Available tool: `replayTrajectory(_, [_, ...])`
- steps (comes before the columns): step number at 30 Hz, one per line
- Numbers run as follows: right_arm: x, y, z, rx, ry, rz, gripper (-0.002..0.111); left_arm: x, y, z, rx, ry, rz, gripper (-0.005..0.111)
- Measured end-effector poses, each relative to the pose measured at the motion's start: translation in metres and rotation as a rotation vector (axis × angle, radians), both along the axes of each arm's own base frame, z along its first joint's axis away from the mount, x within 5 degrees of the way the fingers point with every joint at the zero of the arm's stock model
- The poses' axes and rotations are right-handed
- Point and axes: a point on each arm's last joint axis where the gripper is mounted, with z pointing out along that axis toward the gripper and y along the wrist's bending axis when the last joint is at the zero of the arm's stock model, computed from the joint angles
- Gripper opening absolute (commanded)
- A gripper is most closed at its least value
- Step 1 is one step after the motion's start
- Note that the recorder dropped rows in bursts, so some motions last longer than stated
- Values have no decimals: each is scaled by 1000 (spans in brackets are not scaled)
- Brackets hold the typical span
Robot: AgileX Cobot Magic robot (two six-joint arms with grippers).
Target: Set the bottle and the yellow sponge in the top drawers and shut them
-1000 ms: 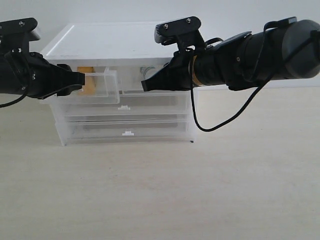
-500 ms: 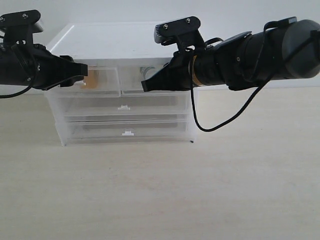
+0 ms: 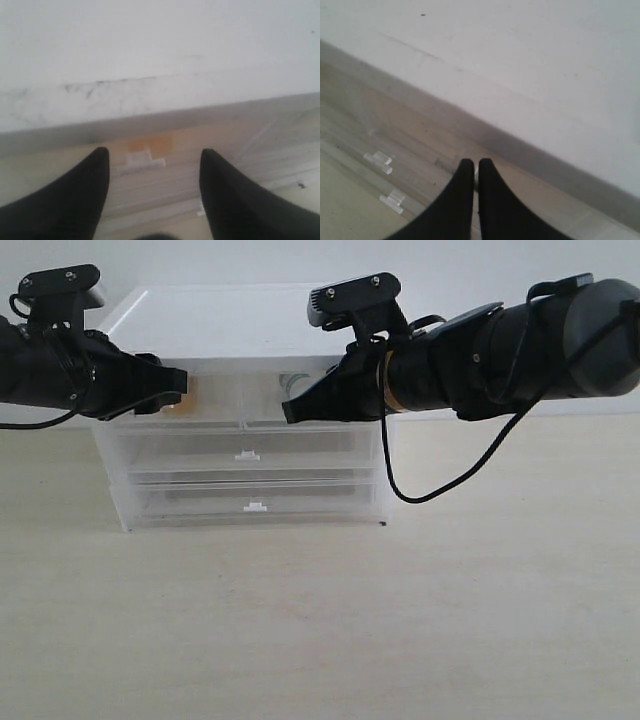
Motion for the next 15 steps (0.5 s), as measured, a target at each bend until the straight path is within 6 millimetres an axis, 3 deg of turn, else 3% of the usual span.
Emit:
replayTrajectory(1, [0,0,0,0,0,0,1,-1,0,2,-2,-1,-4,51])
replayTrajectory(4, [0,0,0,1,2,4,18,-7,-1,7,-8,7,-27,48])
replayTrajectory(7, [-1,2,0,9,11,22,35,-18,2,8,-7,13,-29,39])
replayTrajectory(12, [-4,3,1,41,34,31,35,-43,10,9,11,-5,-11,4])
replayTrajectory(15, [-11,-1,2,42,45,28,35,-55,14,10,18,-12,-9,4])
